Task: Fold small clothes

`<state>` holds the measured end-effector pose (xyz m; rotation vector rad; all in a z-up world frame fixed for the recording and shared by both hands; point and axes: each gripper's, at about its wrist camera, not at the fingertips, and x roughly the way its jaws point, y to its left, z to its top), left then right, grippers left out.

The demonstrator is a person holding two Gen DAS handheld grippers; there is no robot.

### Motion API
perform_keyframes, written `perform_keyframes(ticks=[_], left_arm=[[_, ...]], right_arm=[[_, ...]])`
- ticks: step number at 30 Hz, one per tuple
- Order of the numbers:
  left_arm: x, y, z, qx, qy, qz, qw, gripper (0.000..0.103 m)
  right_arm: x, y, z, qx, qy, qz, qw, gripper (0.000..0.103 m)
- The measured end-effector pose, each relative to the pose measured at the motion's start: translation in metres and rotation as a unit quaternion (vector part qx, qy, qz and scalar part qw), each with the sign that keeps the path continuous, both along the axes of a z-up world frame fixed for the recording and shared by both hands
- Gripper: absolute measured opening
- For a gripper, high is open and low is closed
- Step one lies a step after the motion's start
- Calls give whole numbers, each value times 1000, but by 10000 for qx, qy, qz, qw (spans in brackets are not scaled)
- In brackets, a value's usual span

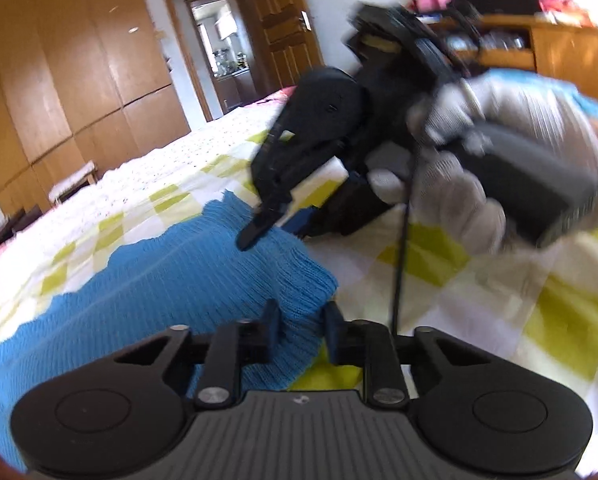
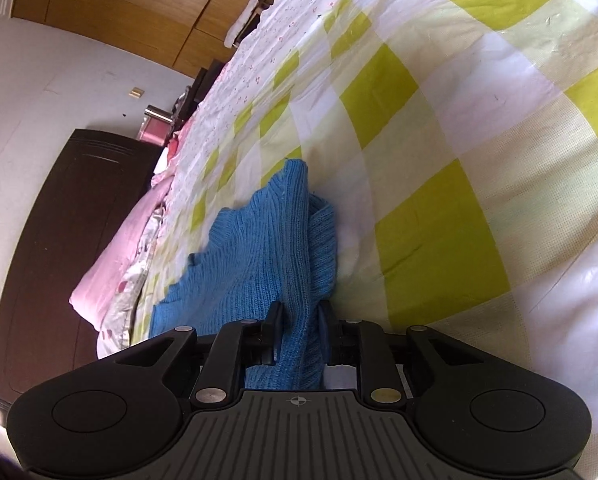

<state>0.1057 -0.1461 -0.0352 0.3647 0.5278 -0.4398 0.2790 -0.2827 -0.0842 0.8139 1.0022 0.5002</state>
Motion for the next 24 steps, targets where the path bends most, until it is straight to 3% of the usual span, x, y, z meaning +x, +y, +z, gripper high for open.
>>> perform_keyframes(ticks=[7, 13, 19, 24], left_arm=[[-6, 54, 44, -1335, 226, 413, 9899, 21], [-8, 122, 71, -2374, 109, 1091, 9652, 21], [-17, 200, 73, -2736, -187, 1845, 9438, 21], [-19, 248, 53, -2737, -125, 2381, 9318, 20]], right_arm=[[-11, 8, 45, 209, -453, -81, 9987, 12], [-4, 61, 89, 283, -787, 188, 9963, 12], [10, 146, 113, 166, -993, 635, 9929, 12], [21, 221, 105, 6, -839, 1041, 9910, 4]])
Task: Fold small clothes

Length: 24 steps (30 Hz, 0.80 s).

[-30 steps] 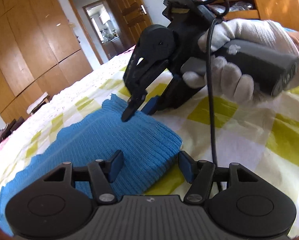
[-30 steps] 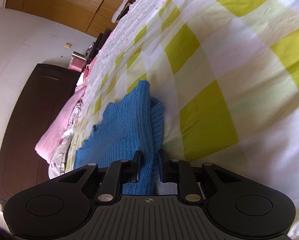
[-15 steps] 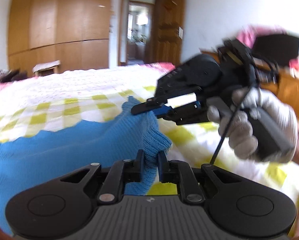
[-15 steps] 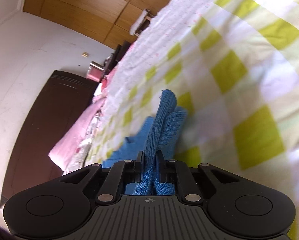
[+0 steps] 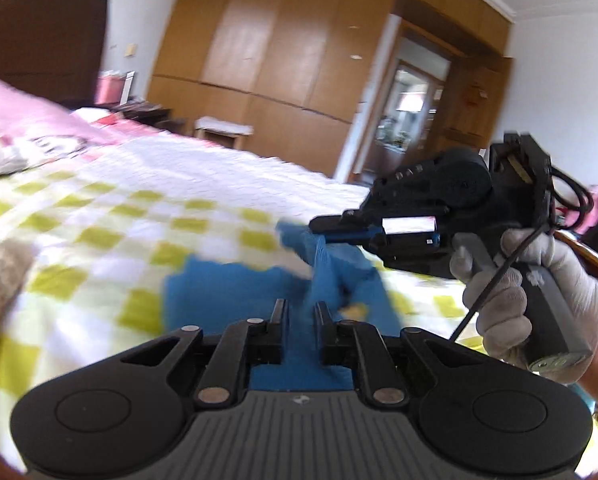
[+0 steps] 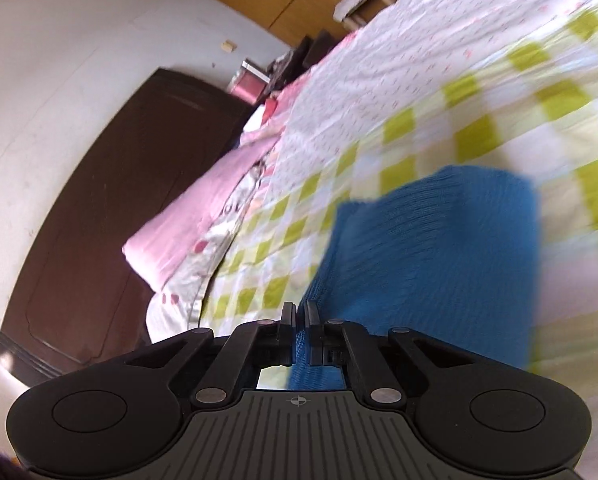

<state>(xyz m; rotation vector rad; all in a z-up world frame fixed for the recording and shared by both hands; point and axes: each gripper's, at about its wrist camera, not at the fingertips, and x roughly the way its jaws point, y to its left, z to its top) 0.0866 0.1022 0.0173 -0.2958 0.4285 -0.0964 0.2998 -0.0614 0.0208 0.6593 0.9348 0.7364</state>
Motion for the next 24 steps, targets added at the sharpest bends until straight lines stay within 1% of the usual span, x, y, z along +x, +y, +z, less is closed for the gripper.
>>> perform_keyframes(ticks=[2, 4, 5, 6, 7, 9, 11, 12, 13, 14, 15, 17, 19, 22, 24], left_arm=[[-1, 13, -10, 96, 99, 128, 9998, 20], [-6, 23, -17, 52, 170, 131, 9998, 20], [-7, 24, -19, 76, 174, 104, 9998, 20], [-6, 24, -21, 157, 166, 40, 9997, 20], [-6, 24, -22, 234, 131, -16, 9996, 20], [-7, 22, -21, 226, 41, -251, 9994, 22], [-12, 17, -19, 216, -52, -393, 9990, 29], [-14, 14, -18, 242, -93, -455, 9986, 37], [-12, 10, -16, 264, -113, -523, 9982, 41], [-9, 6, -15, 265, -103, -567, 9980, 48], [-6, 3, -16, 244, -81, -599, 9979, 53], [3, -5, -18, 183, -6, -692, 9974, 55], [12, -15, -23, 224, 127, -747, 9969, 57], [25, -29, -34, 473, 315, -753, 9955, 57], [30, -35, -42, 614, 400, -758, 9944, 57]], right_arm=[[0, 30, -5, -294, -75, 148, 9994, 2], [1, 48, -12, -329, 91, 236, 9991, 2], [-1, 53, -11, -420, 45, 239, 9988, 4], [-6, 56, -8, -624, -112, 212, 9978, 8], [-11, 55, -3, -756, -235, 234, 9966, 9], [-20, 46, 5, -858, -376, 265, 9953, 9], [-28, 28, 18, -1058, -626, 84, 9924, 9], [-32, 19, 24, -1173, -743, 27, 9903, 11], [-35, 11, 28, -1309, -814, 1, 9880, 13], [-36, 3, 30, -1441, -827, 1, 9861, 18], [-37, -3, 30, -1571, -811, -20, 9842, 26], [-37, -9, 26, -1884, -744, -60, 9793, 33], [-35, -10, 20, -2048, -661, -72, 9765, 33], [-28, 1, 15, -2138, -604, -5, 9750, 33], [-22, 15, 14, -2344, -641, 99, 9700, 44]])
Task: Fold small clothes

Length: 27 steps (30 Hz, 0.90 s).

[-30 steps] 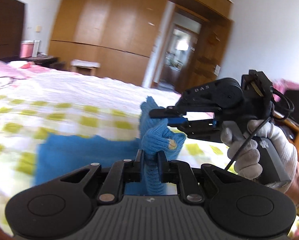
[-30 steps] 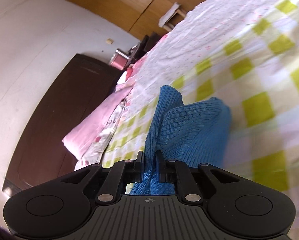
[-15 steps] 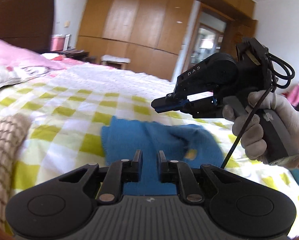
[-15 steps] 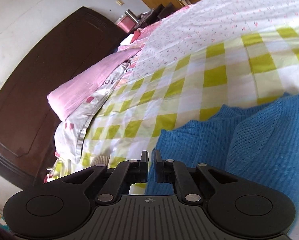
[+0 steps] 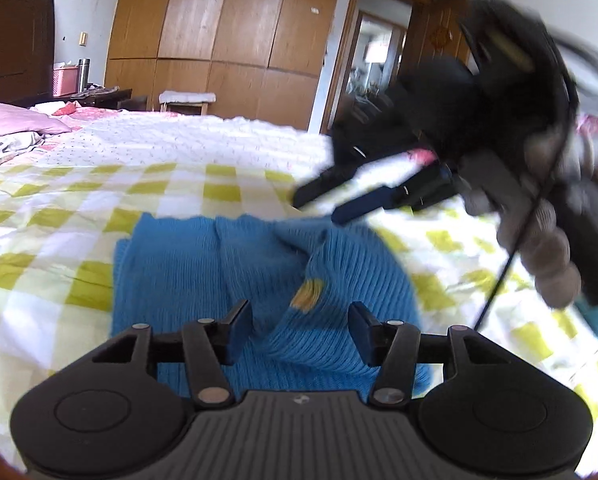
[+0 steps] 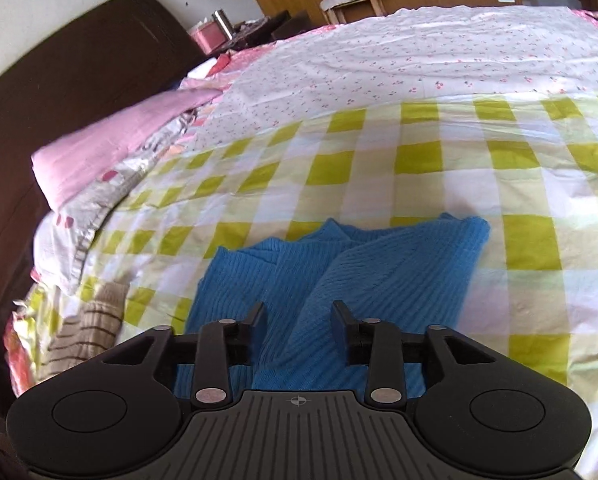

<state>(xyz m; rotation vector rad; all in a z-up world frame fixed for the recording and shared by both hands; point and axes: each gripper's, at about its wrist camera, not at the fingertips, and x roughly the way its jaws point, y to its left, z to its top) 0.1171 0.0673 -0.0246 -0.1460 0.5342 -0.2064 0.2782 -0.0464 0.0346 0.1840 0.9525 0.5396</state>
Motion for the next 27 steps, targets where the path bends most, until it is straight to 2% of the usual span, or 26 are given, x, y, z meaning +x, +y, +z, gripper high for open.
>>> perform_keyframes(ticks=[2, 5, 7, 9, 10, 11, 17, 20, 22, 24, 27], left_arm=[[1, -3, -5, 105, 17, 1, 9999, 56], [-1, -2, -11, 97, 67, -35, 9999, 50], [-3, -1, -14, 45, 98, -90, 9999, 47], [-5, -1, -16, 47, 104, -124, 9999, 46], [-5, 1, -16, -5, 118, -126, 9999, 45], [-5, 2, -16, -55, 121, -124, 9998, 45], [-15, 12, -8, -380, -18, -88, 9992, 45], [-15, 12, -12, -478, 105, -28, 9988, 43], [-11, 13, -19, -570, 350, 25, 9978, 31], [-8, 18, -25, -740, 528, 68, 9958, 29], [-9, 21, -24, -781, 533, 61, 9955, 29]], right_arm=[[6, 17, -6, -332, 38, 48, 9994, 49], [13, 43, -25, -1330, -98, 69, 9910, 48], [14, 52, -34, -1673, -159, 159, 9856, 47], [10, 58, -36, -1936, -334, 237, 9802, 19], [10, 59, -35, -1982, -339, 236, 9793, 17], [11, 59, -33, -1897, -295, 231, 9811, 9], [4, 61, 3, -1153, -464, 184, 9921, 7], [-6, 74, 16, -936, -717, 310, 9925, 7], [-1, 87, 5, -1064, -642, 363, 9916, 7], [7, 98, -17, -1407, -383, 379, 9886, 8], [11, 104, -37, -1738, -233, 281, 9841, 13]])
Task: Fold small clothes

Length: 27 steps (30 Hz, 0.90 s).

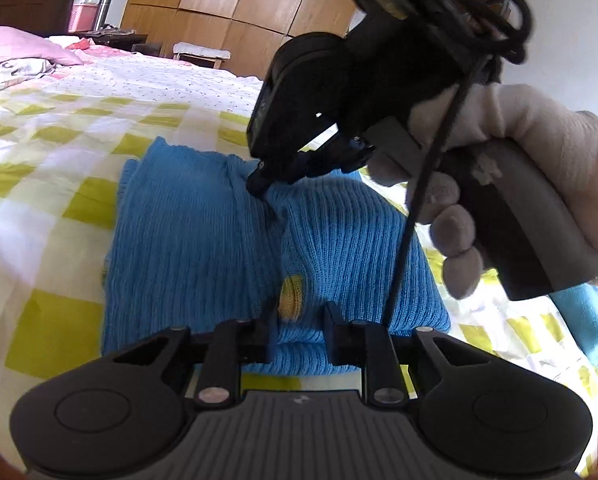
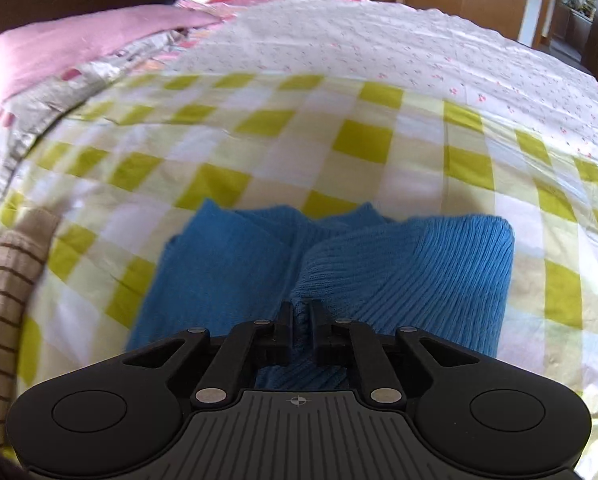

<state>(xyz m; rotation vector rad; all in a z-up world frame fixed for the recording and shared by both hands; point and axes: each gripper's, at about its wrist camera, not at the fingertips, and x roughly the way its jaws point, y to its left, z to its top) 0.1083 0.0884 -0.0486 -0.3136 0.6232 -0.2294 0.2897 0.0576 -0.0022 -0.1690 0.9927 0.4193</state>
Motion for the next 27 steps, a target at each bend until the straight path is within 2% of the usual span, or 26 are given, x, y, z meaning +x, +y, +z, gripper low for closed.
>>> perform_keyframes(ticks=[1, 3, 5, 9, 11, 14, 17, 22, 27], left_arm=[[-1, 0, 0, -14, -2, -6, 10000, 29], [-1, 0, -2, -55, 18, -22, 10000, 29], [-2, 0, -3, -55, 14, -41, 10000, 29], [-5, 0, -2, -43, 1, -70, 10000, 29], [-6, 0, -2, -31, 1, -76, 10000, 29], [-4, 1, -1, -27, -8, -76, 10000, 29], [-4, 4, -1, -96, -40, -45, 9999, 28], [-15, 6, 12, -202, -230, -12, 9995, 26], [-31, 15, 33, -298, -493, 131, 9983, 26]], right_arm=[[1, 1, 1, -3, 53, -47, 10000, 15], [4, 5, 5, -89, 123, -64, 9999, 30], [5, 15, 5, -387, 106, -18, 9992, 40], [2, 31, -1, -599, 122, 54, 9981, 53], [0, 36, -5, -806, 1, 29, 9967, 52], [2, 30, -10, -966, -122, -93, 9952, 36], [3, 8, -4, -528, 11, -261, 9983, 18], [-10, -17, 32, 297, -91, -402, 9987, 15], [-22, -14, 68, 819, -363, -253, 9957, 14]])
